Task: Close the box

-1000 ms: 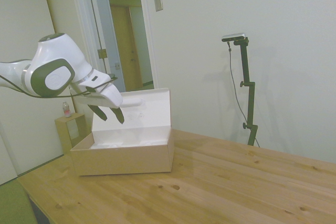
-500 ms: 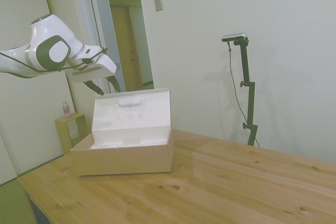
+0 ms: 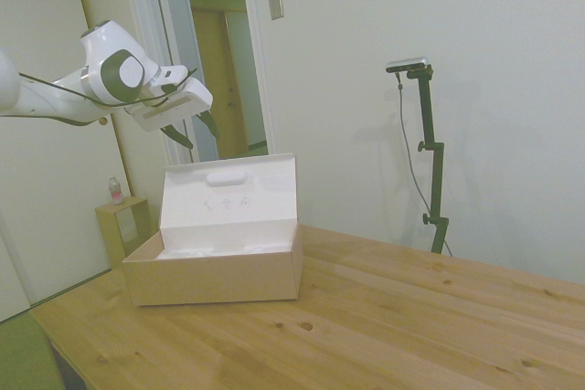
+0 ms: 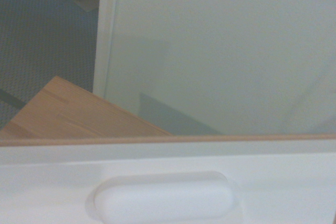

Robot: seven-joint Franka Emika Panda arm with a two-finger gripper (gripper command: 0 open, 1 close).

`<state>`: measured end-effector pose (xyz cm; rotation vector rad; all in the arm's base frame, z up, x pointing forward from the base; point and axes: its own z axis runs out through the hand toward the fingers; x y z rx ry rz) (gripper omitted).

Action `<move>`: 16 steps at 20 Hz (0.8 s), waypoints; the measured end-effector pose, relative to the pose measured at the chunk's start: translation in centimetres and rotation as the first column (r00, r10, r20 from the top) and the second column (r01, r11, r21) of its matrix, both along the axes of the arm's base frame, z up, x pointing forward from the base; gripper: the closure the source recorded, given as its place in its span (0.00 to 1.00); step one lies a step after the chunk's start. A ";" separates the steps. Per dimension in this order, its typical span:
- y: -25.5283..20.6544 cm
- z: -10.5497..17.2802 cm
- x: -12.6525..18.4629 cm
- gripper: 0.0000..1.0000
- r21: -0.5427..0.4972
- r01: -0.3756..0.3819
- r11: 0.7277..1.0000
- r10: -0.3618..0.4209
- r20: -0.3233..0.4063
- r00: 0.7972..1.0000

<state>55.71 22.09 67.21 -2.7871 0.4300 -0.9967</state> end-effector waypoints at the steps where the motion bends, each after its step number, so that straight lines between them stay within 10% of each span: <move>1: 0.5 -0.2 0.6 0.00 -0.004 -0.008 1.000 0.008 -0.001 1.000; 16: 4.0 -3.5 9.6 0.00 -0.092 -0.054 0.994 0.049 -0.056 0.997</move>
